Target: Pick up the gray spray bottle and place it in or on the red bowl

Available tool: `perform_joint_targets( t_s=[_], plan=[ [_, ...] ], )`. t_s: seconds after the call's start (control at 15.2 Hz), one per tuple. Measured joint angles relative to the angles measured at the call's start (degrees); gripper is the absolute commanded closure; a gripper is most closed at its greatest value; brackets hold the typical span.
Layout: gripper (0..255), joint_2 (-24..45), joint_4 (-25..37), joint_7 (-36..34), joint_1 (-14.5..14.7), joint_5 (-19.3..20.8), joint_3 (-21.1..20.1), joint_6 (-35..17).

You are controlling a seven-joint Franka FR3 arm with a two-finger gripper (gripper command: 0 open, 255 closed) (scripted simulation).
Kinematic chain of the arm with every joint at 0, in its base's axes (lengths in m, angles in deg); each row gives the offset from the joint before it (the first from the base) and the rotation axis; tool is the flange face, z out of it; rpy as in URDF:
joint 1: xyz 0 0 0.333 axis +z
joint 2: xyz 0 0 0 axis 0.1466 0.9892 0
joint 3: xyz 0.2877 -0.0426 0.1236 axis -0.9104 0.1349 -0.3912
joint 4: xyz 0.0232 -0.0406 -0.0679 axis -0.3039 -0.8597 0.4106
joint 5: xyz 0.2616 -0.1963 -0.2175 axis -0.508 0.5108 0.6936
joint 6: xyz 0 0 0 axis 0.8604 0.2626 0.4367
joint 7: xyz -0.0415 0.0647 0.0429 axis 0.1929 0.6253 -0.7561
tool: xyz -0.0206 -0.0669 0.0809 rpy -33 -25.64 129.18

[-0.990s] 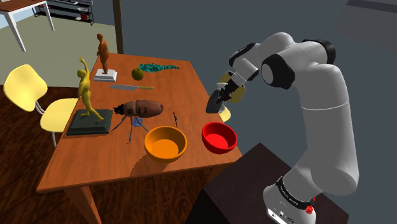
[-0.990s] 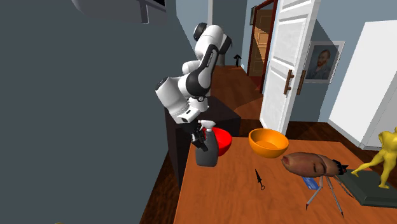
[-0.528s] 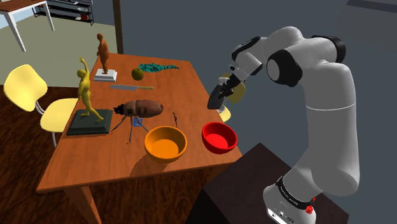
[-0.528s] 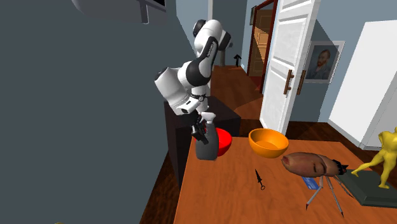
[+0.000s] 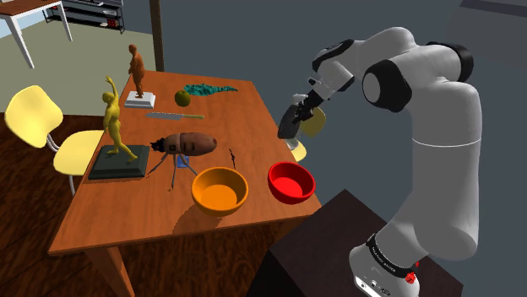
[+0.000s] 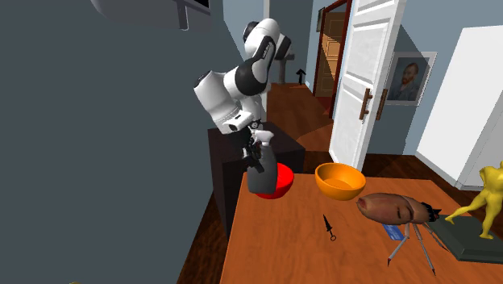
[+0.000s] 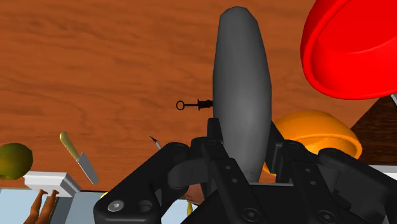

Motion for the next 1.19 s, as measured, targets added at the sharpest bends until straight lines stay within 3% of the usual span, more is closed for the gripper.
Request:
perform_joint_targets(
  t_s=[0.2, 0.46, 0.73, 0.86, 1.06, 1.19],
  plan=[
    [255, -2.97, -3.37, -0.07, 2.33, 1.38, 1.34, -1.19],
    [255, -12.54, -15.3, -0.15, 10.28, 5.46, 5.23, -7.47],
    [255, -24.22, -26.64, -2.53, 17.61, 12.32, 9.38, -15.31],
    [255, -32.17, -32.64, -6.14, 20.43, 18.23, 10.57, -20.5],
    [255, -42.44, -40.52, -12.29, 19.72, 26.89, 8.35, -26.82],
    [255, -50.06, -46.4, -17.42, 15.38, 33.65, 4.07, -29.81]
  ],
)
